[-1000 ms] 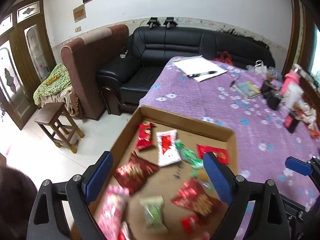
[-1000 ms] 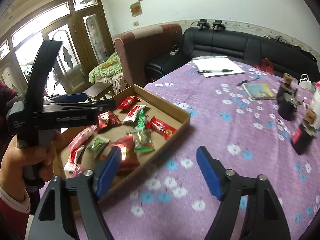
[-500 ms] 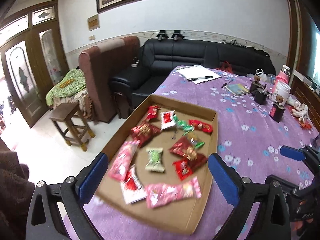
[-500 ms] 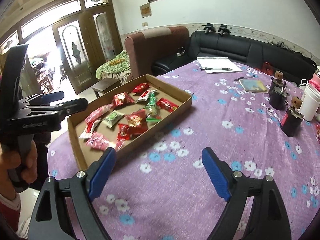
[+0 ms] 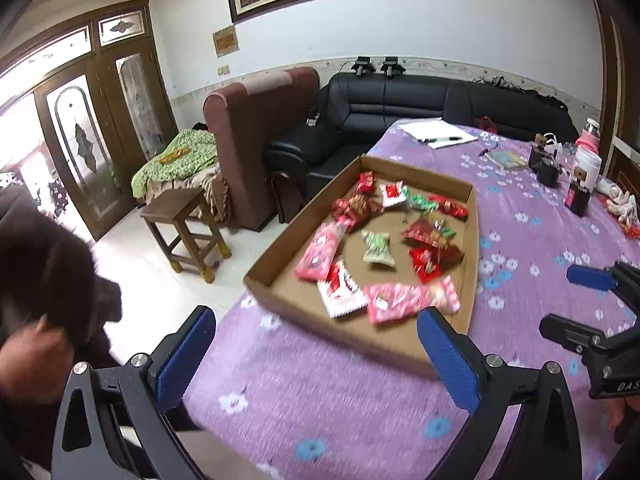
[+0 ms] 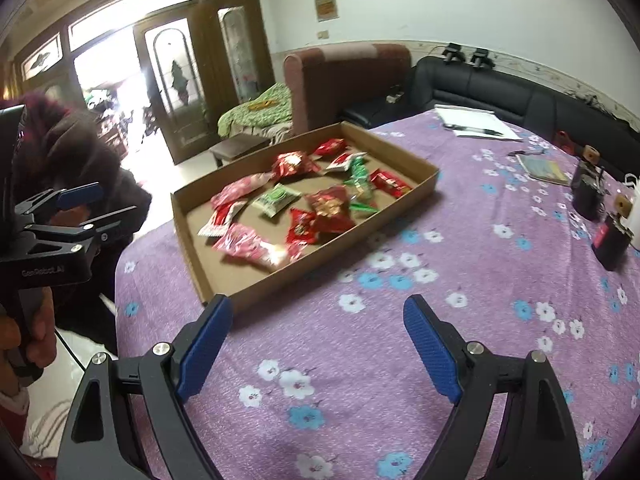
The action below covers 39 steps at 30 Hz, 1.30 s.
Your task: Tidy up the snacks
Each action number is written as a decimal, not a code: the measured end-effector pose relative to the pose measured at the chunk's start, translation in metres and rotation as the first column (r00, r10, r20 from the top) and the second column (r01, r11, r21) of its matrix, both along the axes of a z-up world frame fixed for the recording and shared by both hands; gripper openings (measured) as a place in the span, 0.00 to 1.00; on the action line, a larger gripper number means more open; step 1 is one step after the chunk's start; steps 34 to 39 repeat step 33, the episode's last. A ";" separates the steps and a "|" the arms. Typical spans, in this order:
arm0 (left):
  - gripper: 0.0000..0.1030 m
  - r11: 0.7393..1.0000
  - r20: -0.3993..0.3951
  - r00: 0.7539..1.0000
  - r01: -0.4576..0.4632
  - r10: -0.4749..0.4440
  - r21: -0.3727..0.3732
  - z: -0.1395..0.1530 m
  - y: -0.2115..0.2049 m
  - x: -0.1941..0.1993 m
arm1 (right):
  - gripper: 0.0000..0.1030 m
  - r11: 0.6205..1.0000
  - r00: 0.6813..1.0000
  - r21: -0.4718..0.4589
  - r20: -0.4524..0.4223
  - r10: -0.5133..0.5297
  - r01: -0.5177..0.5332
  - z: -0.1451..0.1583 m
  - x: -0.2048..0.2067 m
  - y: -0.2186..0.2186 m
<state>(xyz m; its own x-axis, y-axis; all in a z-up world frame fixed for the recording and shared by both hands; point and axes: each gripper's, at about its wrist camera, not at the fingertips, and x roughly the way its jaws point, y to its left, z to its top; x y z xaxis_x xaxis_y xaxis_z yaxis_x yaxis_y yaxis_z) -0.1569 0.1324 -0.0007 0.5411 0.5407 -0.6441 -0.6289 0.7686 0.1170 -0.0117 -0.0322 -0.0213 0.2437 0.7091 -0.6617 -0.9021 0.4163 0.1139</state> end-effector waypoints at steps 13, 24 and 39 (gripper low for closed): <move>0.99 1.000 0.009 1.000 0.013 -0.013 0.001 -0.006 -0.011 -0.022 | 0.85 0.998 0.998 -0.059 0.046 0.036 -0.033 -0.009 0.002 0.009; 0.99 0.998 0.089 0.994 0.056 -0.058 0.024 0.004 -0.024 -0.026 | 0.85 0.998 0.998 -0.056 0.049 0.041 -0.038 -0.009 0.004 0.010; 0.99 0.994 0.082 0.991 0.107 -0.110 0.031 0.007 -0.035 -0.022 | 0.85 0.996 0.996 -0.062 0.068 0.066 -0.062 -0.005 -0.001 0.018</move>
